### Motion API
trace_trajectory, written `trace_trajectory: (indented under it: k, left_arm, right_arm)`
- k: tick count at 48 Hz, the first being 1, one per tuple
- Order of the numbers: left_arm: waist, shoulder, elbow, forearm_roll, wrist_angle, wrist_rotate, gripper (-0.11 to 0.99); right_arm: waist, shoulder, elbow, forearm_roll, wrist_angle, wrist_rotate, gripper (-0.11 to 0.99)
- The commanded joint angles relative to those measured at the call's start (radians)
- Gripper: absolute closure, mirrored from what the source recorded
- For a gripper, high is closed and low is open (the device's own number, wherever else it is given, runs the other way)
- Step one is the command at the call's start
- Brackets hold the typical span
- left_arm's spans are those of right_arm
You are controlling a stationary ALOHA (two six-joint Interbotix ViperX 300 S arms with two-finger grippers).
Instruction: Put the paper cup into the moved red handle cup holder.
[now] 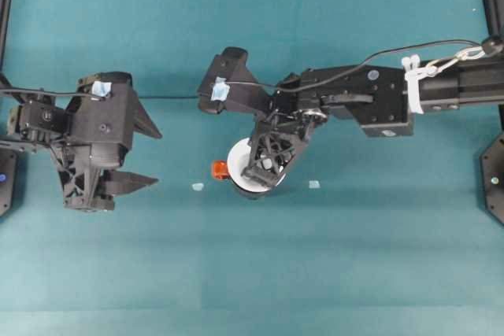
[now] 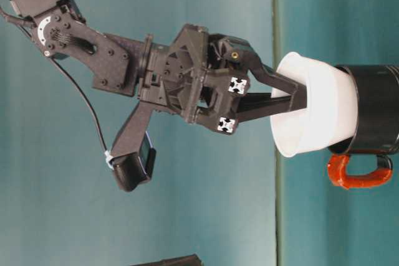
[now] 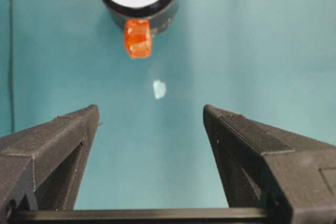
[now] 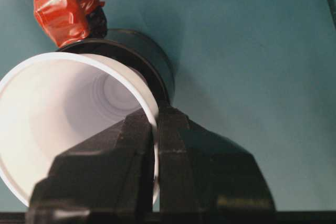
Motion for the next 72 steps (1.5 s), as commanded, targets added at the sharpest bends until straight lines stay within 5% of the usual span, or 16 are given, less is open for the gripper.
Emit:
trace_trajectory:
  k: [1, 25, 42, 50, 61, 72]
  left_arm:
    - [-0.002, -0.005, -0.011, 0.002, -0.003, -0.002, 0.00]
    - [-0.003, -0.005, -0.011, 0.003, -0.005, -0.002, 0.00]
    - [-0.003, -0.011, -0.009, 0.002, -0.014, 0.002, 0.00]
    - [-0.003, -0.037, 0.000, 0.002, -0.037, 0.000, 0.00]
    - [-0.003, -0.071, 0.020, 0.003, -0.055, -0.002, 0.00]
    - [-0.003, -0.071, 0.018, 0.002, -0.055, -0.002, -0.01]
  right_arm:
    - [0.005, -0.005, -0.011, 0.000, -0.006, -0.006, 0.99]
    - [0.011, 0.008, -0.032, 0.003, 0.000, -0.005, 0.99]
    - [0.014, 0.009, -0.037, 0.021, 0.002, -0.006, 0.93]
    - [0.014, 0.005, -0.037, 0.025, 0.003, 0.000, 0.71]
    - [0.015, -0.014, -0.037, 0.025, 0.000, 0.002, 0.08]
    - [0.015, -0.020, -0.038, 0.025, -0.002, 0.002, 0.11]
